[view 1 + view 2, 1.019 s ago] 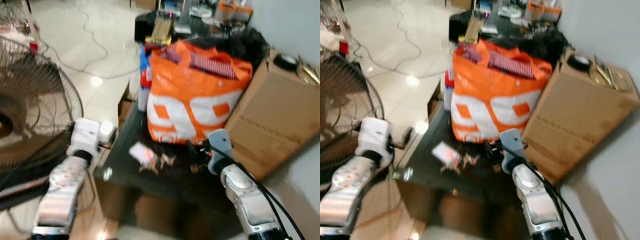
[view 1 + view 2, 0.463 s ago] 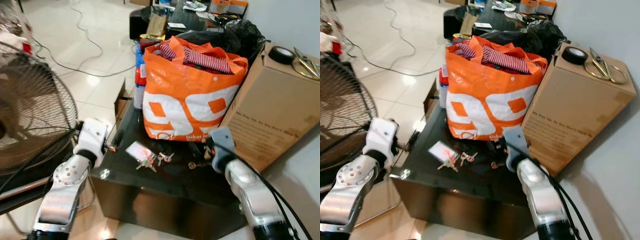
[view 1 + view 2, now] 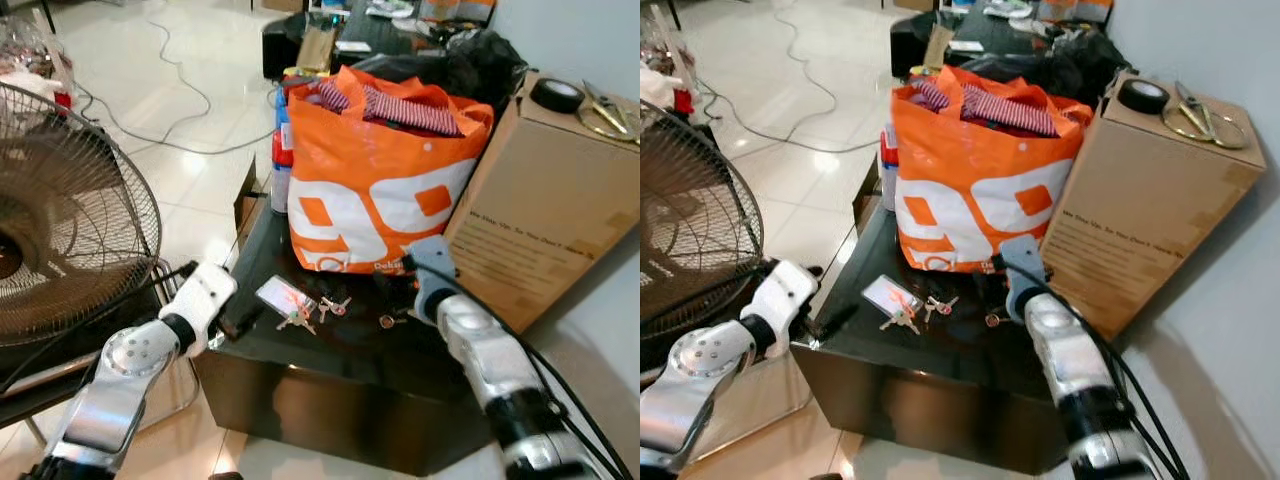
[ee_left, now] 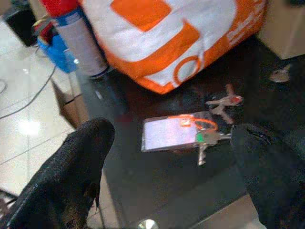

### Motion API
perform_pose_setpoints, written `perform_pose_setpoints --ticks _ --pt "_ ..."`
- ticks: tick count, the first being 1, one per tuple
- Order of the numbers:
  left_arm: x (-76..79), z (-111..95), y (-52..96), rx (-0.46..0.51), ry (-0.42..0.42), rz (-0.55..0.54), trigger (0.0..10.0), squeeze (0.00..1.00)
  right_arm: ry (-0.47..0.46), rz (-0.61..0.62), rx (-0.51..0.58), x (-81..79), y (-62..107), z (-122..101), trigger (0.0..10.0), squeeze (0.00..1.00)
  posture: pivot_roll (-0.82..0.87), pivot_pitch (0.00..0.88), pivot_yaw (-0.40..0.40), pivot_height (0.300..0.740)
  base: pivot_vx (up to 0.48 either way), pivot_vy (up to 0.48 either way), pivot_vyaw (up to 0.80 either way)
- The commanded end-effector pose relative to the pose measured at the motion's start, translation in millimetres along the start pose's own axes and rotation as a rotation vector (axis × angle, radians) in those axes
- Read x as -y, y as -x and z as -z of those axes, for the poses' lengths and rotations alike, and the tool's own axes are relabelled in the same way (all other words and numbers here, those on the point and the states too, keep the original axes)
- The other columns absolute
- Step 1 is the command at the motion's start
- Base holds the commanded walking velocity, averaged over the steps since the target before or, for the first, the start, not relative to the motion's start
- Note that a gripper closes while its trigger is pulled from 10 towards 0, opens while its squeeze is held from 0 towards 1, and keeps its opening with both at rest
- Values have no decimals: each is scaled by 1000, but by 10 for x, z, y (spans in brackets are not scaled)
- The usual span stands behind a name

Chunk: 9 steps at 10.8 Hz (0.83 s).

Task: Hang keys on a hook

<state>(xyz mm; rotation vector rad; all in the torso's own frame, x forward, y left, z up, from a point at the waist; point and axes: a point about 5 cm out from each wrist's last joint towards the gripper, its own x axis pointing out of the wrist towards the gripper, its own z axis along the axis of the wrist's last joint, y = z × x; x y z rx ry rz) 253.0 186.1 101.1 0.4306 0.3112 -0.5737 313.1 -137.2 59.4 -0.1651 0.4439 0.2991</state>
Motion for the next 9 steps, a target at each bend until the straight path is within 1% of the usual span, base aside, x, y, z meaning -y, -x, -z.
perform_pose_setpoints --ticks 1,2,3,4,5,6,7,8,9 --pt "19 -53 37 14 -10 29 10000 75 26 3 -27 -1 -45 46 10000 1000 3 0 -98 740 0 0 0" --pt "26 -36 109 3 -14 64 10000 75 19 -60 -76 -111 -120 123 10000 1000 7 0 -99 740 0 0 0" --pt "36 -7 165 -14 -17 93 10000 75 26 -104 -115 -196 -158 189 10000 1000 8 0 -95 740 0 0 0" --pt "44 9 213 -29 -9 114 10000 78 32 -125 -156 -278 -185 276 10000 949 16 0 -99 740 0 0 0" --pt "42 -7 249 -30 -11 120 10000 82 33 -134 -169 -338 -202 322 10000 0 42 0 -111 740 0 0 0" --pt "7 -24 265 -31 -9 107 10000 78 29 -141 -176 -382 -216 347 10000 0 52 9 -113 740 0 0 0" --pt "-64 -58 318 -26 14 67 10000 82 11 -101 -176 -427 -247 394 10000 0 58 37 -119 740 0 0 0" --pt "-62 -63 329 -27 13 68 10000 86 4 -84 -179 -429 -252 410 10000 0 61 47 -120 740 0 0 0" --pt "-48 -92 349 -28 13 73 10000 86 11 -60 -185 -434 -262 426 6510 0 65 73 -121 740 0 0 0"
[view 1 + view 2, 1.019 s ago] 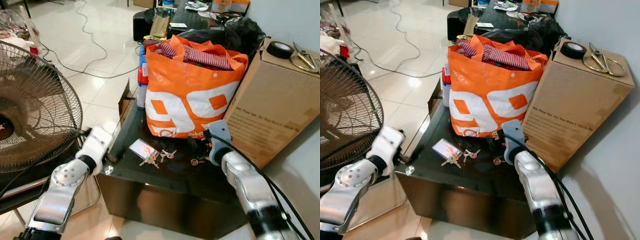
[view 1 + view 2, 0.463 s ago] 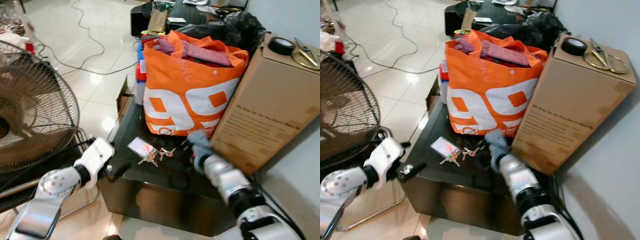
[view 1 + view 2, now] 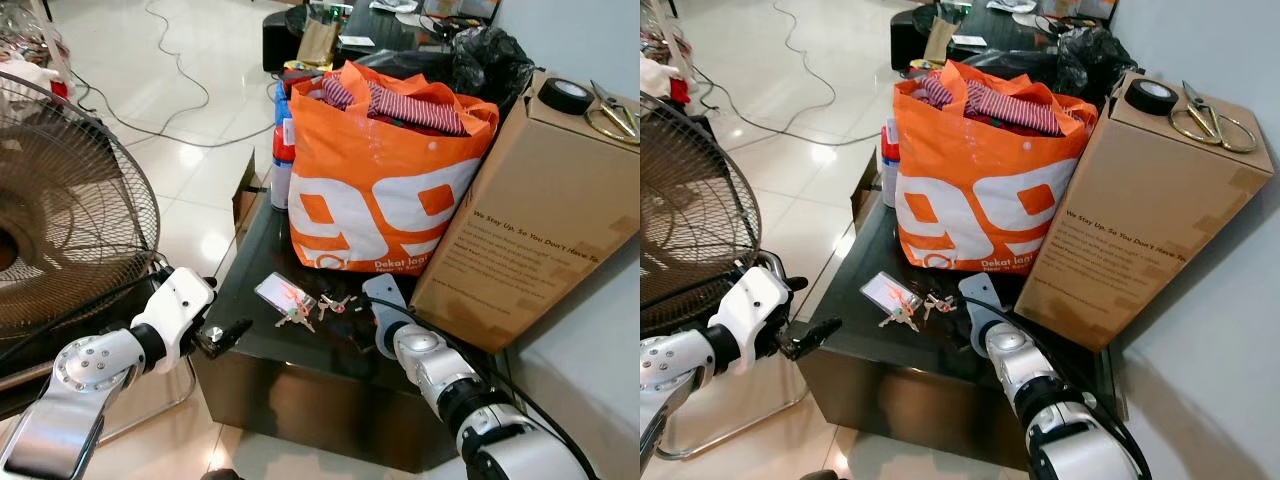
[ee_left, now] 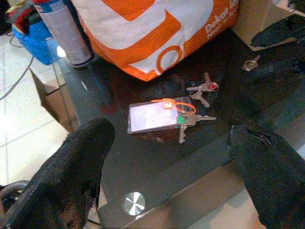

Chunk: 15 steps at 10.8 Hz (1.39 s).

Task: Hang keys on a hook

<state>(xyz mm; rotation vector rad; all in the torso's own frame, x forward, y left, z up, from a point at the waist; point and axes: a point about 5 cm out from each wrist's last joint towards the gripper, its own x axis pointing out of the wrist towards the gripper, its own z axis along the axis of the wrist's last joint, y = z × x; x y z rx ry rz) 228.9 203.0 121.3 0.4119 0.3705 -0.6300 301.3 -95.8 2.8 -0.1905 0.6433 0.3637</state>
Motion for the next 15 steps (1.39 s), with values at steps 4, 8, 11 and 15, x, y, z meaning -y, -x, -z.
perform_pose_setpoints --ticks 4,8,11,15 --pt "21 -128 106 21 17 2 10000 82 -46 59 46 23 -29 -110 10000 0 84 167 -147 740 0 0 0" --pt "42 -177 305 7 33 -41 10000 82 -68 82 77 -13 -43 -154 10000 0 110 226 -164 740 0 0 0" --pt "100 -149 423 -23 45 -44 10000 82 -68 104 67 -27 -52 -166 10000 0 116 240 -172 740 0 0 0" --pt "152 -144 444 -37 59 -37 10000 82 -46 117 -23 5 -56 -102 5137 0 114 236 -180 740 0 0 0"
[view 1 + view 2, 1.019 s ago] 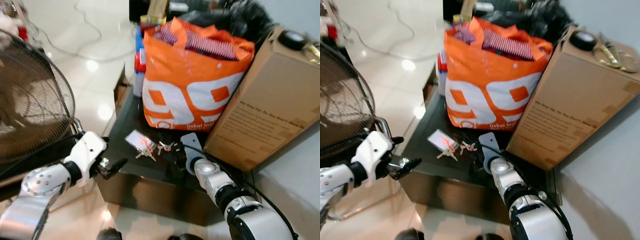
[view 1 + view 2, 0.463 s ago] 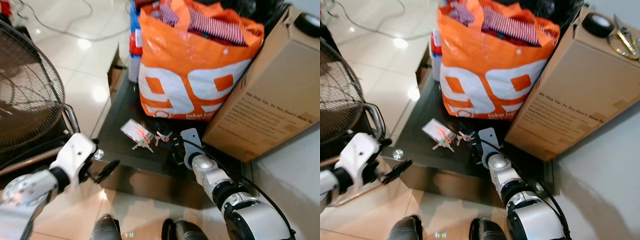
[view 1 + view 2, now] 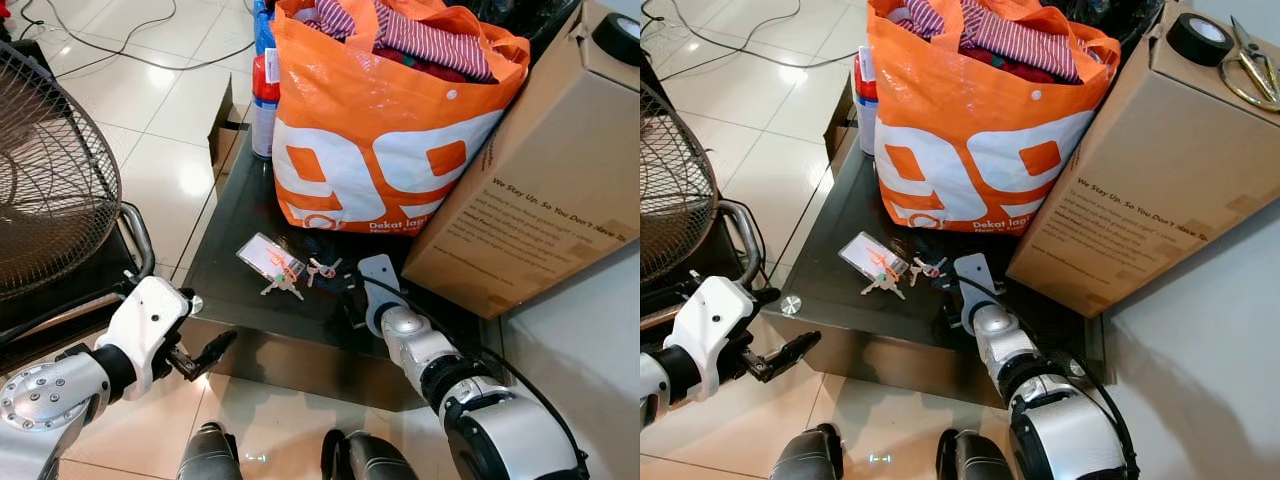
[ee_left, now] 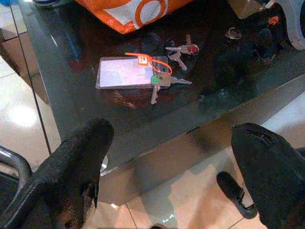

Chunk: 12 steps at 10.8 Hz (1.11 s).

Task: Hang keys on a hook

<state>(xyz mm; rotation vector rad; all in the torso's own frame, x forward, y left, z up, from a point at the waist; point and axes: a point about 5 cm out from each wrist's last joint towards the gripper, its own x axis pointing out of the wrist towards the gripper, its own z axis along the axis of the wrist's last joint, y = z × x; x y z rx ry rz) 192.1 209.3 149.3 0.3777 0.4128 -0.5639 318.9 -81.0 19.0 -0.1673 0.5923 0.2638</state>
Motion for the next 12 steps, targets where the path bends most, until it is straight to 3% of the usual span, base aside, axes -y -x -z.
perform_pose_setpoints --ticks 1,3,6,7,8,10,11,12 --pt "44 -9 11 0 3 15 10000 82 3 5 -72 62 15 154 4471 0 114 235 -180 740 0 0 0" --pt "84 15 22 -21 12 51 10000 82 48 -99 -153 11 24 224 2941 0 110 229 -179 740 0 0 0" --pt "113 16 15 -27 20 84 10000 75 31 -162 -239 -6 41 288 1333 0 107 225 -178 740 0 0 0" --pt "116 16 10 -29 21 91 10000 78 25 -184 -249 -5 43 281 1216 0 106 224 -177 740 0 0 0" --pt "117 8 -1 -25 23 94 10000 82 1 -224 -194 -16 33 192 0 0 107 222 -178 740 0 0 0" --pt "131 1 -2 -20 26 97 10000 82 -75 -281 -128 -19 29 82 0 0 106 221 -181 740 0 0 0" --pt "132 4 -4 -19 28 97 10000 78 -90 -284 -89 3 29 32 549 0 102 217 -182 740 0 0 0" --pt "127 7 -16 -16 29 96 10000 82 -148 -189 -30 103 17 -40 10000 0 99 216 -179 740 0 0 0"
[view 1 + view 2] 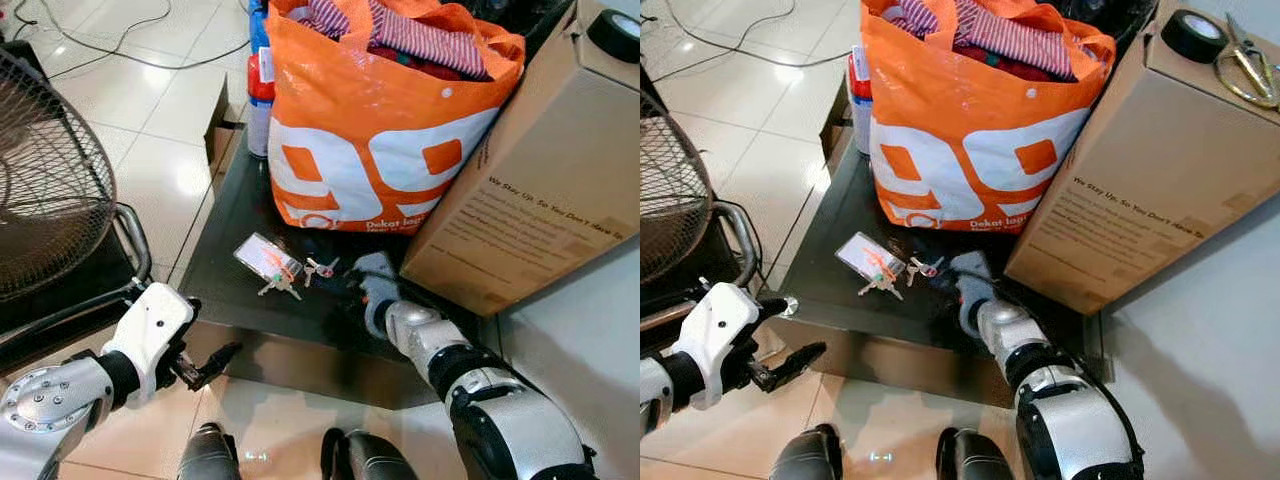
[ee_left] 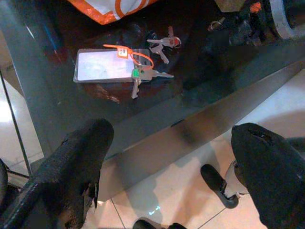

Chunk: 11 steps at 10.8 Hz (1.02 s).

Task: Hang keys on a hook

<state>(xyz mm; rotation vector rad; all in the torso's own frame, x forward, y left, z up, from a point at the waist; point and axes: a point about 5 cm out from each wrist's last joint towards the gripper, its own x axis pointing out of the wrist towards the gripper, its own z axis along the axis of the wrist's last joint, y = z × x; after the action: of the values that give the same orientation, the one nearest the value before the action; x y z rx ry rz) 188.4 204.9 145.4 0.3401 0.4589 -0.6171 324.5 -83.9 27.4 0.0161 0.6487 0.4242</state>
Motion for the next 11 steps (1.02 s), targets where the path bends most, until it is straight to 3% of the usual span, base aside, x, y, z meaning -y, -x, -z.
perform_pose_setpoints --ticks 1,3,4,5,8,9,10,11 --pt "60 -19 -19 10 -6 31 10000 82 -32 44 15 81 22 26 10000 1000 100 217 -178 740 0 0 0" --pt "51 -28 -28 13 -10 33 10000 82 -108 126 131 126 27 -137 10000 1000 103 214 -173 740 0 0 0" --pt "47 -28 -29 12 -11 33 10000 82 -104 163 143 149 32 -161 10000 1000 103 214 -173 740 0 0 0" --pt "45 -30 -37 12 -14 33 10000 82 -59 272 103 235 49 -129 10000 1000 104 217 -172 740 0 0 0" --pt "55 -31 -47 12 -15 32 10000 75 28 299 57 252 52 -49 10000 1000 101 216 -175 740 0 0 0" --pt "56 -30 -48 12 -16 31 10000 82 58 315 41 258 55 -14 10000 937 102 217 -176 740 0 0 0" --pt "55 -29 -47 9 -19 29 10000 78 110 336 16 266 60 44 10000 0 103 220 -177 740 0 0 0" --pt "53 -26 -43 7 -21 28 10000 78 153 333 -2 257 61 95 10000 0 104 220 -178 740 0 0 0"
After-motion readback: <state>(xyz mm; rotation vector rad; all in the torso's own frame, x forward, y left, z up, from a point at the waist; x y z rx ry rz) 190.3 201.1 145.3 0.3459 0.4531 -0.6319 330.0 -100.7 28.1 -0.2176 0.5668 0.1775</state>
